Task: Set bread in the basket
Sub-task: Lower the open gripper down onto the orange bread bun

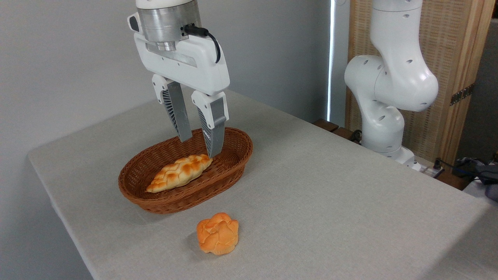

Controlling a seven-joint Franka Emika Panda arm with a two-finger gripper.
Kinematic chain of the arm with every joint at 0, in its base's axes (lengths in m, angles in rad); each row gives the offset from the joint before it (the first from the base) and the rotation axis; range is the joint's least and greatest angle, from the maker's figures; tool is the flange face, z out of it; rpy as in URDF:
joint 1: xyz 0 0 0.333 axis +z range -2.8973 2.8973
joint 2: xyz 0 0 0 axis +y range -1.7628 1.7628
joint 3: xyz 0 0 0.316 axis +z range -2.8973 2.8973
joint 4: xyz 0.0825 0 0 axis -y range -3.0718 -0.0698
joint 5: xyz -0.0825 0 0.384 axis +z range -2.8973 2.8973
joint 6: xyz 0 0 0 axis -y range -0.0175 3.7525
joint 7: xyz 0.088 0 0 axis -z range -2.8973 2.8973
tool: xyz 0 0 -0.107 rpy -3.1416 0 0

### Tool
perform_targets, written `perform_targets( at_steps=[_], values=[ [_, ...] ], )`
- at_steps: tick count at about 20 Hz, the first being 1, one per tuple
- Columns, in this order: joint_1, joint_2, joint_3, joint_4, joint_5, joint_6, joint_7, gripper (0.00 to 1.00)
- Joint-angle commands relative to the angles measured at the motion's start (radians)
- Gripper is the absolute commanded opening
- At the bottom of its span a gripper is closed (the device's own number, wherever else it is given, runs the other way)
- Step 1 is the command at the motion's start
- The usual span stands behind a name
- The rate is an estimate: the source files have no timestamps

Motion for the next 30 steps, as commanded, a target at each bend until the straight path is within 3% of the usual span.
perform_targets(
  at_steps=[1, 11, 15, 21, 25, 30],
  values=[
    [0.005, -0.008, -0.015, -0.037, -0.002, 0.036, -0.001, 1.00],
    [0.008, -0.008, -0.015, -0.037, -0.002, 0.049, -0.001, 1.00],
    [0.015, -0.008, -0.010, -0.055, 0.001, 0.122, -0.002, 1.00],
    [0.041, 0.002, -0.004, -0.187, 0.011, 0.302, -0.002, 1.00],
    [0.051, 0.029, -0.001, -0.216, 0.097, 0.319, -0.002, 1.00],
    [0.051, 0.039, -0.001, -0.278, 0.100, 0.329, -0.002, 1.00]
  ],
)
